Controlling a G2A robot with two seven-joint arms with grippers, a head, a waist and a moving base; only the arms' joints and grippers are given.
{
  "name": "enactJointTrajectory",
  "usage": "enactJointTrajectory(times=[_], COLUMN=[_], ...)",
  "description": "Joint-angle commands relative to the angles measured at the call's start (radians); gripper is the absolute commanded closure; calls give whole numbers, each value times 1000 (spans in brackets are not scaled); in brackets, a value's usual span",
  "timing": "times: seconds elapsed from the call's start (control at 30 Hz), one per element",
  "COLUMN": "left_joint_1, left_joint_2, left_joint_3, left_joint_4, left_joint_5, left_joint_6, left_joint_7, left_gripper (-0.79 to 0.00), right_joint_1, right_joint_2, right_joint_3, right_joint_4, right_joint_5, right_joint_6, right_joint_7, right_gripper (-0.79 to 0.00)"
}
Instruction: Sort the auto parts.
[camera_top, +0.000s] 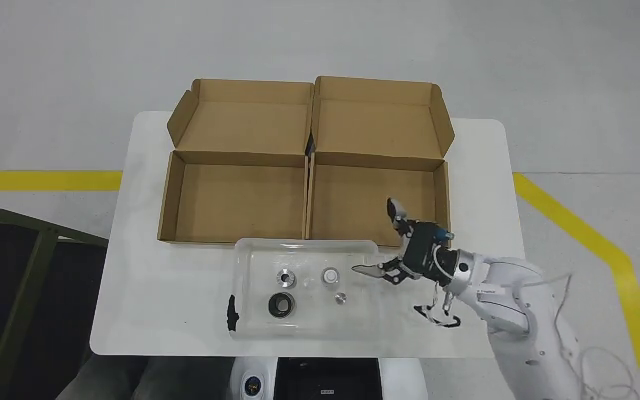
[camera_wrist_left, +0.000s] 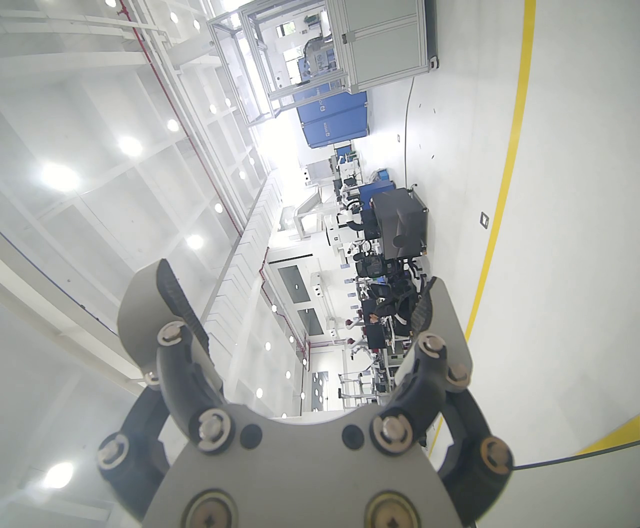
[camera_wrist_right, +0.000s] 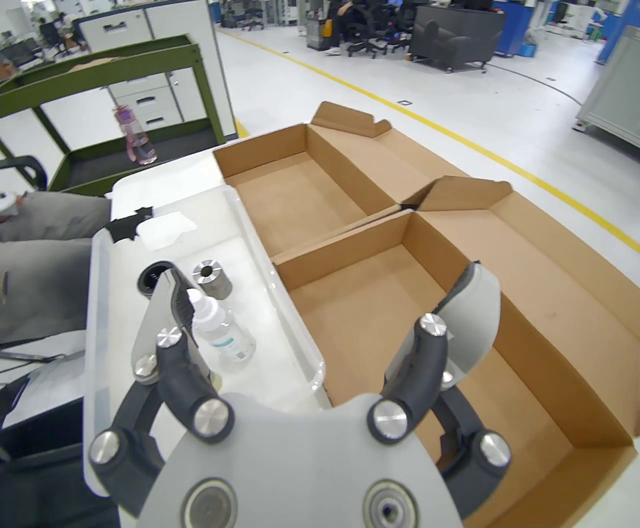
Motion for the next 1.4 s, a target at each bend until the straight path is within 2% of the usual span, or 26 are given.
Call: enactJointTrajectory(times=[0.0, 0.27, 0.77, 1.37], left_joint_1=[0, 0, 0, 0], left_joint_2=[0, 0, 0, 0], left_joint_3=[0, 0, 0, 0], left_joint_4=[0, 0, 0, 0], left_joint_5=[0, 0, 0, 0], left_joint_6=[0, 0, 0, 0], left_joint_7=[0, 0, 0, 0], left_gripper=[-785, -785, -785, -785], right_joint_1=[13, 63, 111, 150], right_joint_2=[1, 1, 8, 20], right_joint_3=[-30, -151, -301, -344], right_joint_4=[-5, 7, 3, 63], right_joint_5=[-10, -72, -161, -144], right_joint_6=[-10, -22, -51, -1], right_joint_7=[26, 103, 215, 301], right_gripper=[-785, -785, -785, -785])
